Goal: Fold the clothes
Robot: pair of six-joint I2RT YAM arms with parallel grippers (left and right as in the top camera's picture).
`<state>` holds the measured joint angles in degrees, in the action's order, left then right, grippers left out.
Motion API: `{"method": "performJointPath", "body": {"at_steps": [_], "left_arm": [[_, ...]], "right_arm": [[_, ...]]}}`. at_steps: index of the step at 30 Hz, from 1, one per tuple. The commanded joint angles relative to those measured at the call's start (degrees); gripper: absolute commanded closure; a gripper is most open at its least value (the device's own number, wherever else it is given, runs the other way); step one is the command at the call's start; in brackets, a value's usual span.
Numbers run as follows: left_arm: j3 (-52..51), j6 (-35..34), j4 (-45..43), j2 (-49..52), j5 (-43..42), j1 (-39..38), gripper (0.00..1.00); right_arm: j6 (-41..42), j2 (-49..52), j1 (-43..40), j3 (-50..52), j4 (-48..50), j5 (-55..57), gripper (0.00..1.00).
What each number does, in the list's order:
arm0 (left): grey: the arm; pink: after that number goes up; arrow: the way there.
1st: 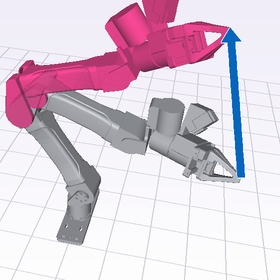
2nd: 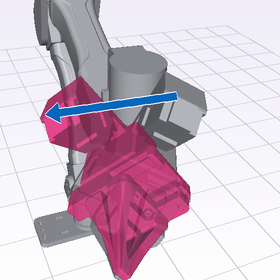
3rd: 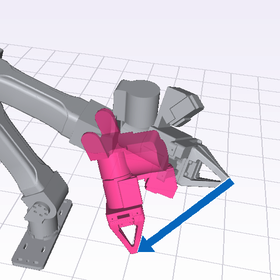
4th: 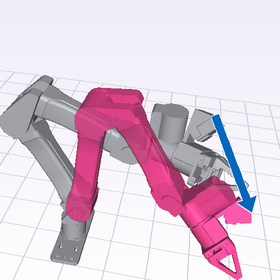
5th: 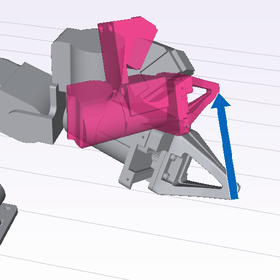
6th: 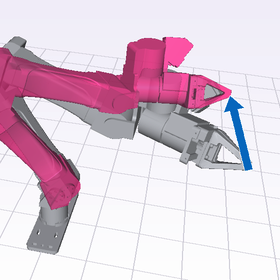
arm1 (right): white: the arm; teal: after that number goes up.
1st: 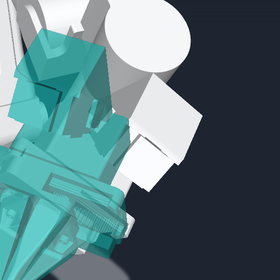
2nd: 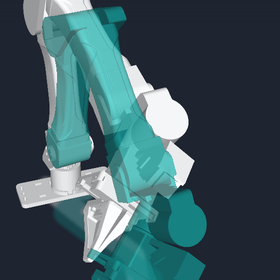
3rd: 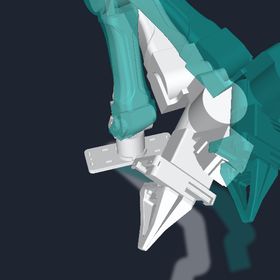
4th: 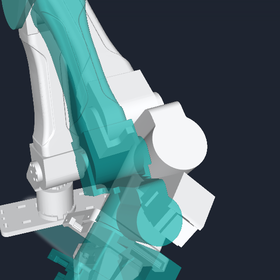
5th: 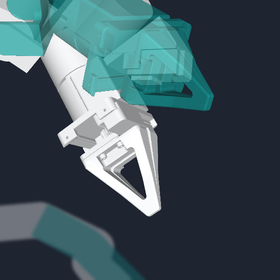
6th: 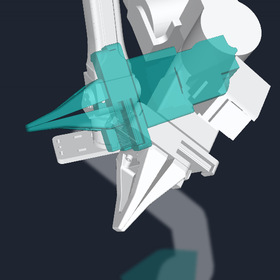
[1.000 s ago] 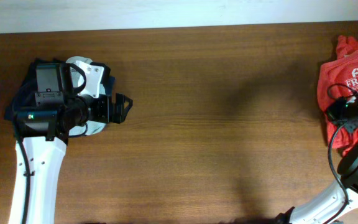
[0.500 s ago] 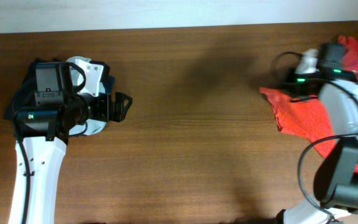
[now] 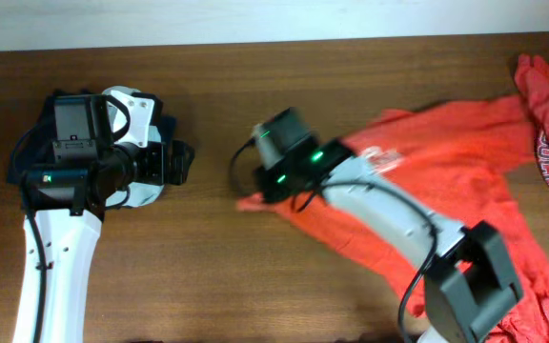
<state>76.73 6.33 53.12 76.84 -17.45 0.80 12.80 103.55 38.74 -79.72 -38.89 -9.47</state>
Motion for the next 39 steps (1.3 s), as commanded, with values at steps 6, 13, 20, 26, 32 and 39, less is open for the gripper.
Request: {"method": "performJointPath", "body": {"at_steps": [6,13,20,26,32,39], "left_arm": [[0.9,-0.3,-0.4,0.3,1.4,-0.2,0.01],[0.9,-0.3,-1.9,0.3,1.4,-0.2,0.01],[0.9,-0.2,-2.2,1.2,0.7,-0.7,0.01],[0.9,4.7,-2.4,7.4,-1.0,-7.3,0.01],[0.9,10.5,-7.9,19.0,-0.7,-17.0,0.01],[0.9,18.6,-13.9,31.5,-0.6,-22.7,0.01]], "right_arm": [[-11.3,-0.9,9.2,-1.0,-0.7,0.4,0.96],[-25.1,-1.0,18.2,-1.0,-4.6,-2.7,0.7],[-24.7,-4.2,19.6,-1.0,-4.9,-1.8,0.64],[-15.8,-17.3,8.6,-1.0,-3.2,7.9,0.44],[0.2,-27.9,-14.0,-1.0,-5.5,10.9,0.12],[0.2,-28.0,-31.2,-1.0,-14.4,1.0,0.12]]}}
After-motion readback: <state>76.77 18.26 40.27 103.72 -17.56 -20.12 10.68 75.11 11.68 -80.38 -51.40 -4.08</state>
